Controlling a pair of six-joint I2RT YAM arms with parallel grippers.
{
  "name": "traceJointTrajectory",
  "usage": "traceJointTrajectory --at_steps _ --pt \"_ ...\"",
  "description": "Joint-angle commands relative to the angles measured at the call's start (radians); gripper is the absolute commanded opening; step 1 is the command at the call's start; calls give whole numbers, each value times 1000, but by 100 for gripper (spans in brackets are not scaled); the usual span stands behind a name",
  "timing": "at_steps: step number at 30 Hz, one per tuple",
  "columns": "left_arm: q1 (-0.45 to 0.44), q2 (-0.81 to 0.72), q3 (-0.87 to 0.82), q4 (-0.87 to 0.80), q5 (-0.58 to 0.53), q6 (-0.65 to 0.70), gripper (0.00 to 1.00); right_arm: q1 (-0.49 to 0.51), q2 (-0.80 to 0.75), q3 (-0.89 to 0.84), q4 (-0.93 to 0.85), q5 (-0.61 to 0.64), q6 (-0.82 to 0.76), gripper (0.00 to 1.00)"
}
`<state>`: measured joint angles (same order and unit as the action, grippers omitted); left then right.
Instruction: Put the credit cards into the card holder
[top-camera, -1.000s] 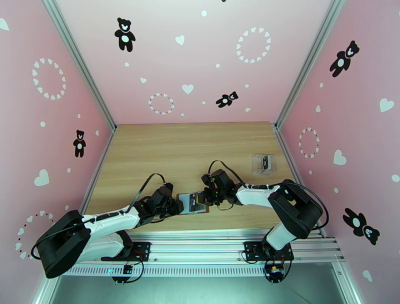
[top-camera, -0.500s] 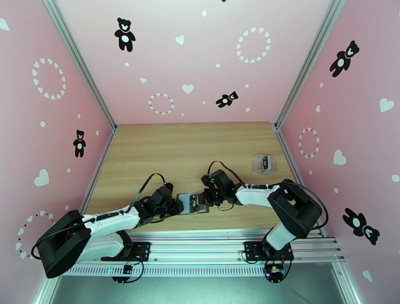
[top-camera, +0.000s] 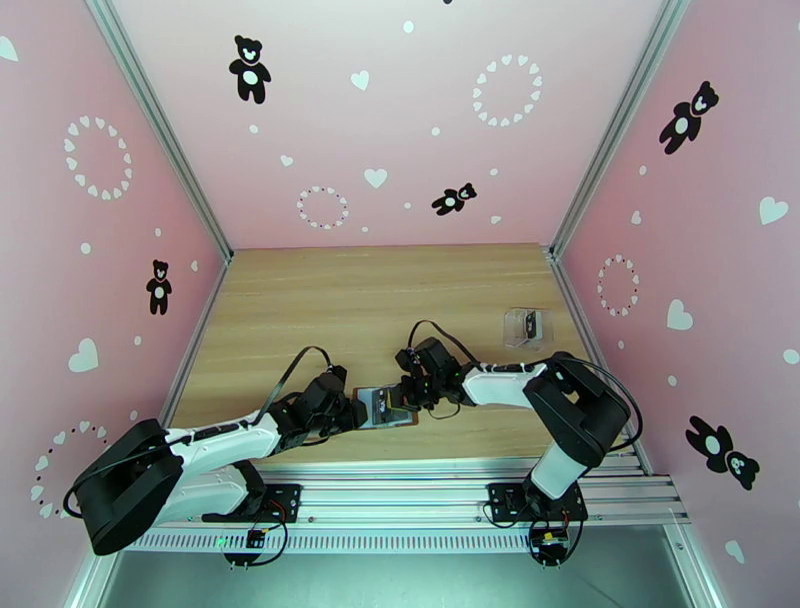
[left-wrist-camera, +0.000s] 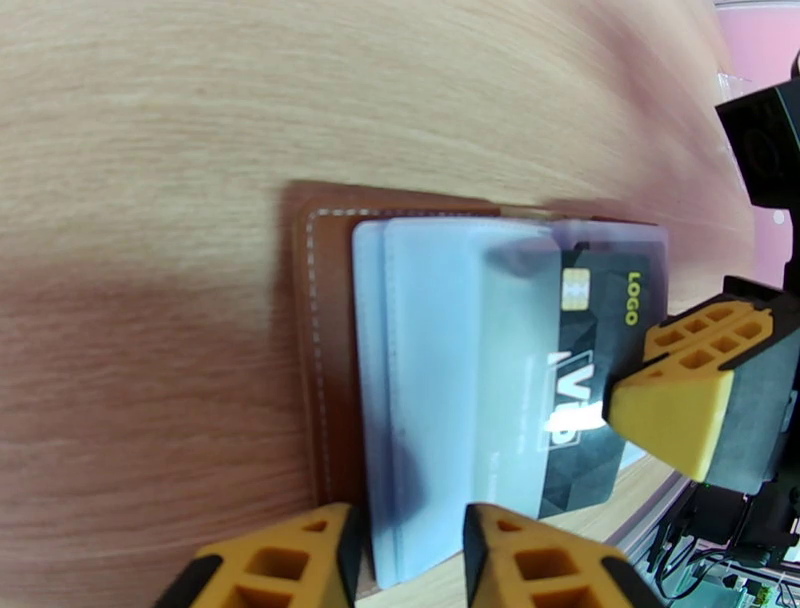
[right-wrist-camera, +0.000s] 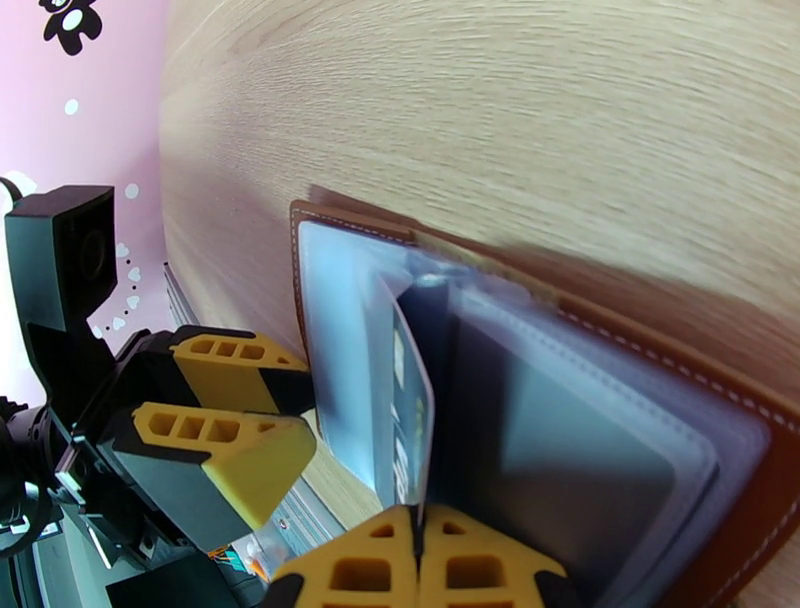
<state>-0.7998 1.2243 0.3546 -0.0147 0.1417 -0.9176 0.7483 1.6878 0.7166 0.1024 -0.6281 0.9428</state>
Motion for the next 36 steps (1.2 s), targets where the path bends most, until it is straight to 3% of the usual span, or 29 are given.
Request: traceJointTrajectory --at_steps 1,6,10,28,36 --pt "6 17 5 -28 -22 15 34 14 13 28 -99 51 -38 16" --pt "4 12 2 -32 -25 16 34 16 -38 82 -256 117 -109 37" --pt "6 9 0 -31 -26 18 34 21 -68 129 -364 179 -154 41" --pt "6 5 -8 -23 -24 18 34 84 44 218 -384 245 -116 41" --pt "5 14 -9 -13 -17 19 34 120 83 255 -375 236 -107 36"
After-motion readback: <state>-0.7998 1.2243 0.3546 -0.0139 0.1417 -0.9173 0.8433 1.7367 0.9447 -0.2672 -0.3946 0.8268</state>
